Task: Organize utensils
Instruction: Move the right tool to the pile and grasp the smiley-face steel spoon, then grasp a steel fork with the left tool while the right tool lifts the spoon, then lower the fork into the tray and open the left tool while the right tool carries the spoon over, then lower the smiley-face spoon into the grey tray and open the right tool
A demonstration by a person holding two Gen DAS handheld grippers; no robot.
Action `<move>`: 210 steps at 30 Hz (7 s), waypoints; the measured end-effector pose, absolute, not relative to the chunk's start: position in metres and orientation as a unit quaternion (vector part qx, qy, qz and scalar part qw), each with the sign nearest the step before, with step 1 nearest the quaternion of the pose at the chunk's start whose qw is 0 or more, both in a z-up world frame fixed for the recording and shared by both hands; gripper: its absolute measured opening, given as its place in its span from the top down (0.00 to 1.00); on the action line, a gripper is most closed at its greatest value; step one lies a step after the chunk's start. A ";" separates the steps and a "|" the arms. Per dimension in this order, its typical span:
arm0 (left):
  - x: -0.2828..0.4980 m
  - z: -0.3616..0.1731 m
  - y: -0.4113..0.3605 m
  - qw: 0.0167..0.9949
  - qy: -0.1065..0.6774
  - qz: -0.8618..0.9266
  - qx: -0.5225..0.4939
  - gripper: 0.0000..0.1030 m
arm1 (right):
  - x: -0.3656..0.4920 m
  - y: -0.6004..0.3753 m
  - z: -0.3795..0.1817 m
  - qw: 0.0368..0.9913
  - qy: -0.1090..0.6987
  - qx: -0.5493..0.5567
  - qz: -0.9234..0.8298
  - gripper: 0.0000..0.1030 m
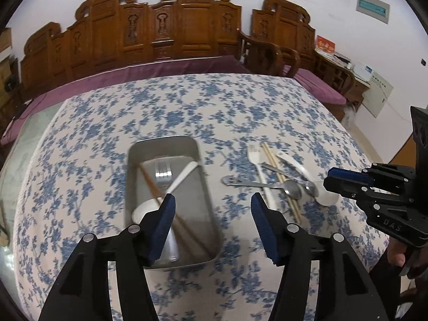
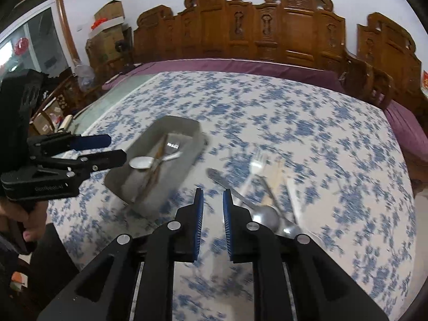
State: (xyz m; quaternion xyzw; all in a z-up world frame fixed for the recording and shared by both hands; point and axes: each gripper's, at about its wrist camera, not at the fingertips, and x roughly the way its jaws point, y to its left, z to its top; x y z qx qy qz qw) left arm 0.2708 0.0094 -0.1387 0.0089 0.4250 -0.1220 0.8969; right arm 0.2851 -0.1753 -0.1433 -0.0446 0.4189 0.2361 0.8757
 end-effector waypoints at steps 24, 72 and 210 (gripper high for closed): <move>0.274 -0.173 -0.041 0.878 0.455 -0.147 0.030 0.46 | 0.354 -0.163 -0.227 0.824 0.479 -0.133 0.270 0.73; 0.364 -0.229 -0.096 0.849 0.505 -0.149 0.039 0.59 | 0.350 -0.235 -0.217 0.836 0.487 -0.079 0.241 0.93; 0.274 -0.151 0.138 0.899 0.437 -0.038 -0.004 0.76 | 0.372 0.012 -0.216 0.830 0.483 -0.048 0.276 0.92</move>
